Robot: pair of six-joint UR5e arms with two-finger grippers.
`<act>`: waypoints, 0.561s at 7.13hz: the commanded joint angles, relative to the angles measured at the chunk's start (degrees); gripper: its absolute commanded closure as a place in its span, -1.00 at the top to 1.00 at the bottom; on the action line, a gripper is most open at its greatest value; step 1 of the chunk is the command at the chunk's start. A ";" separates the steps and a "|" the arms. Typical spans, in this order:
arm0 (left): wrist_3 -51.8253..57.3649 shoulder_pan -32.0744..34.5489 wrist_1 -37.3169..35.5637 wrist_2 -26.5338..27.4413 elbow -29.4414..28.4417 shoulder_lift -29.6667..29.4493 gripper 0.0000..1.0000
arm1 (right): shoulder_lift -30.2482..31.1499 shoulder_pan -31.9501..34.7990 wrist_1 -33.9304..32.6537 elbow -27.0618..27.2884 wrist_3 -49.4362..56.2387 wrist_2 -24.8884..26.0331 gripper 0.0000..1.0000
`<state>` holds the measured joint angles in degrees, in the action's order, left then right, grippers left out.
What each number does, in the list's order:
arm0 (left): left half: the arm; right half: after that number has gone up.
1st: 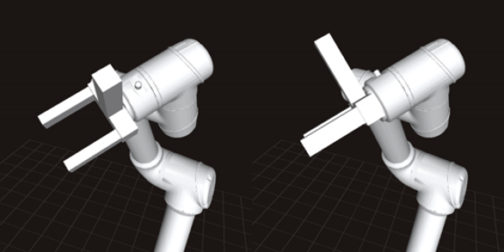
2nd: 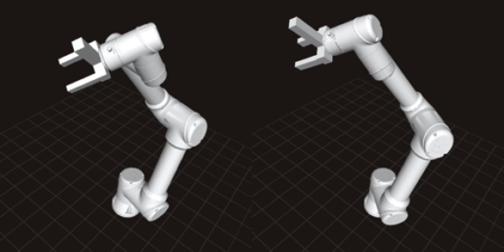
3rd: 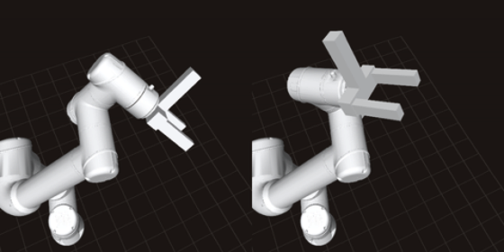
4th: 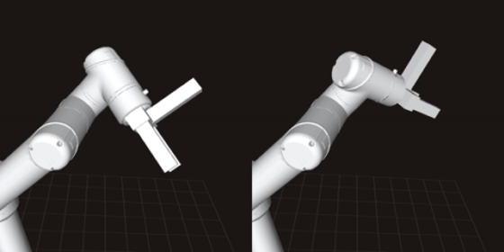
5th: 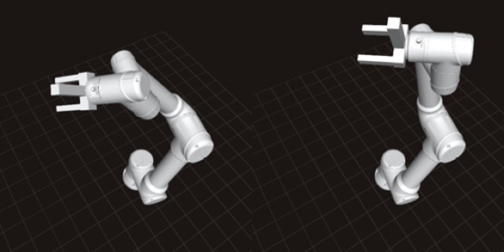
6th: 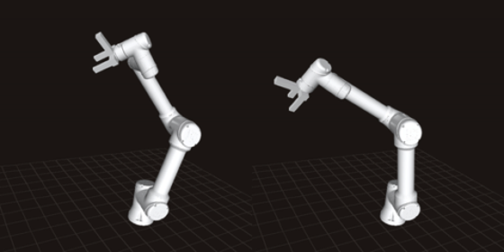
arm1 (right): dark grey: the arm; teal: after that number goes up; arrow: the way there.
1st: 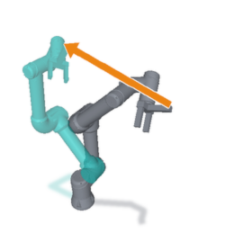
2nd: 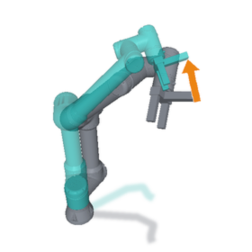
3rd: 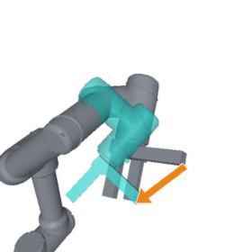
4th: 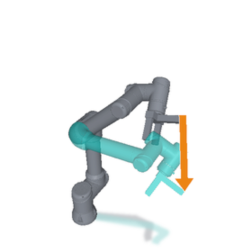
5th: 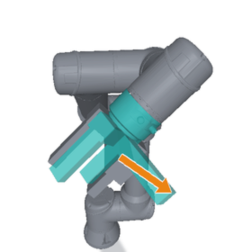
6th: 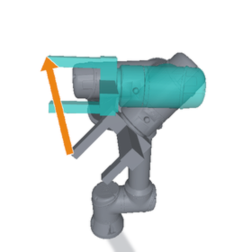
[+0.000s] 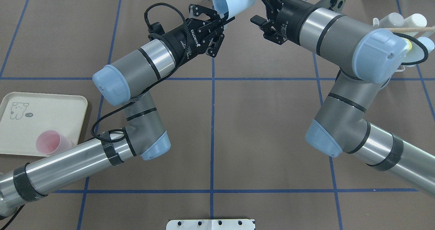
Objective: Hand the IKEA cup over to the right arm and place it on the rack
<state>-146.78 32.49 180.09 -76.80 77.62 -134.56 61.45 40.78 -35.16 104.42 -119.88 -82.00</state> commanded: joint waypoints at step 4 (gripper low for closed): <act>0.00 -1.99 -0.18 1.48 0.78 -0.44 -1.00 | -0.19 0.00 0.00 0.08 0.00 0.00 1.00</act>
<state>-146.78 30.72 179.93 -75.40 78.37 -134.95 61.32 40.78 -35.16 104.42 -119.88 -82.00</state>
